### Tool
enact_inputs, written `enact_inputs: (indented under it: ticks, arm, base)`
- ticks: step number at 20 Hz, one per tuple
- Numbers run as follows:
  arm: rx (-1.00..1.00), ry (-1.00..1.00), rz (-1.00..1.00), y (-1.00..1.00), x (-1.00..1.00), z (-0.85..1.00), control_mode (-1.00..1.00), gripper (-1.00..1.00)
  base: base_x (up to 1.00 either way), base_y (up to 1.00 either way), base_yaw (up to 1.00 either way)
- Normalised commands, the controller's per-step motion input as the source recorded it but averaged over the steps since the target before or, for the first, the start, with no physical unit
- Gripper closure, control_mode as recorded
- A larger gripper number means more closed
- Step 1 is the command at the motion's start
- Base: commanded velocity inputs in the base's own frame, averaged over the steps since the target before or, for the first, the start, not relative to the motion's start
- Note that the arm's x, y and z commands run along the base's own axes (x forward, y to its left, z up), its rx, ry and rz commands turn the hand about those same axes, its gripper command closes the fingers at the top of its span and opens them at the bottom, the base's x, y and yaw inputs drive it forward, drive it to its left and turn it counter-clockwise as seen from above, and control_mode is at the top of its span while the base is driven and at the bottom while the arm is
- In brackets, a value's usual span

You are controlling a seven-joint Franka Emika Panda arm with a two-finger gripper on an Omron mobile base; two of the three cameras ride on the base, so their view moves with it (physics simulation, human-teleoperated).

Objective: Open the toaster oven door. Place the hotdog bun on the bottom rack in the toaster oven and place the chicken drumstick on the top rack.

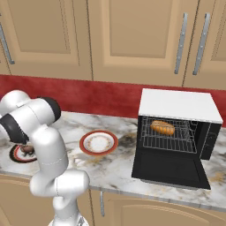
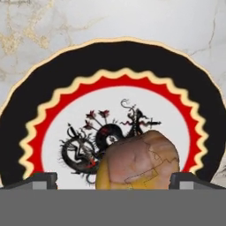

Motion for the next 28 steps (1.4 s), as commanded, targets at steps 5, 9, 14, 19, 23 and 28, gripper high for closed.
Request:
enact_inputs:
  ticks: [5,9,14,19,23,28]
  arm:
    - [-0.20,0.14,-0.09,0.41,0.18,0.15,-1.00,-1.00]
    - [-0.21,0.16,-0.09,0.46,0.21,0.11,-1.00,-1.00]
    - [-0.23,0.18,-0.10,0.47,0.20,0.02,-1.00,-1.00]
    - [-0.26,0.12,-0.13,0.47,0.26,0.03,-1.00,-1.00]
    - [-0.26,0.06,-0.17,0.47,0.33,0.15,-1.00,-1.00]
    - [-0.26,0.12,-0.15,0.41,0.19,0.02,-1.00,1.00]
  base:
    - [0.00,0.00,0.00]
    - [0.00,0.00,0.00]
    - [0.00,0.00,0.00]
    - [0.00,0.00,0.00]
    - [0.00,0.00,0.00]
    - [0.00,0.00,0.00]
